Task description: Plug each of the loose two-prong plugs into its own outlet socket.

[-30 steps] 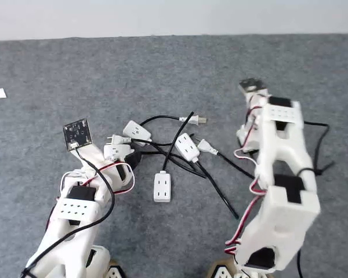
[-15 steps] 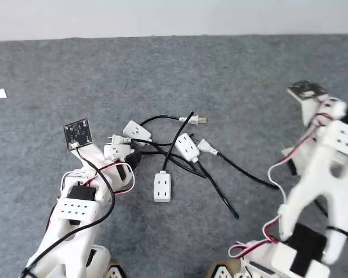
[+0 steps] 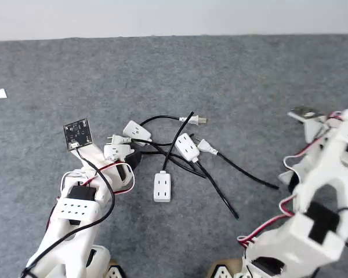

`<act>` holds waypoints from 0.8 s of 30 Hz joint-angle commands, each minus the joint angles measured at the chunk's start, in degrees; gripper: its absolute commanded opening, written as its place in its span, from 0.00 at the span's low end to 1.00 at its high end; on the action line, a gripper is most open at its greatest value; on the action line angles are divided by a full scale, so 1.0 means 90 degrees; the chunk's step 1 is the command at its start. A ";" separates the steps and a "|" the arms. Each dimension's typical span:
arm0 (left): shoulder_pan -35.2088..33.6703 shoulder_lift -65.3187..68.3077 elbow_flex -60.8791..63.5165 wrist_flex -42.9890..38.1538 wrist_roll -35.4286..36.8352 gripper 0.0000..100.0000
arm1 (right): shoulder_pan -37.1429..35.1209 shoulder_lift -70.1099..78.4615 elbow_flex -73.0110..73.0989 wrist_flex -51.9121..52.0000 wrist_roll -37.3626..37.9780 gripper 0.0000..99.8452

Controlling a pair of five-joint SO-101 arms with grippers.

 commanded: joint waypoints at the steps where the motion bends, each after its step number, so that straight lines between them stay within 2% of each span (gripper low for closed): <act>1: -0.0029 -0.0010 -0.0132 -0.0137 -0.0049 0.28 | -0.0298 0.0464 -0.0117 0.0151 0.1094 0.01; 9: -0.0020 -0.0010 -0.0132 -0.0137 -0.0059 0.28 | -0.0181 0.1548 -0.1954 -0.0542 0.4825 0.03; 12: -0.0010 -0.0010 -0.0132 -0.0137 -0.0059 0.28 | -0.0190 0.2037 -0.2579 -0.0640 0.5646 0.09; 18: -0.0020 -0.0010 -0.0132 -0.0137 -0.0059 0.28 | -0.0650 0.2701 -0.3409 -0.0630 0.5871 0.24; 20: -0.0020 -0.0010 -0.0132 -0.0137 -0.0059 0.28 | -0.0806 0.2740 -0.3516 -0.0630 0.5851 0.27; 22: -0.0010 -0.0010 -0.0132 -0.0137 -0.0059 0.28 | -0.0982 0.2711 -0.3643 -0.0552 0.5460 0.26; 24: 0.0010 -0.0010 -0.0132 -0.0137 -0.0059 0.28 | -0.1187 0.2632 -0.3937 -0.0298 0.4435 0.22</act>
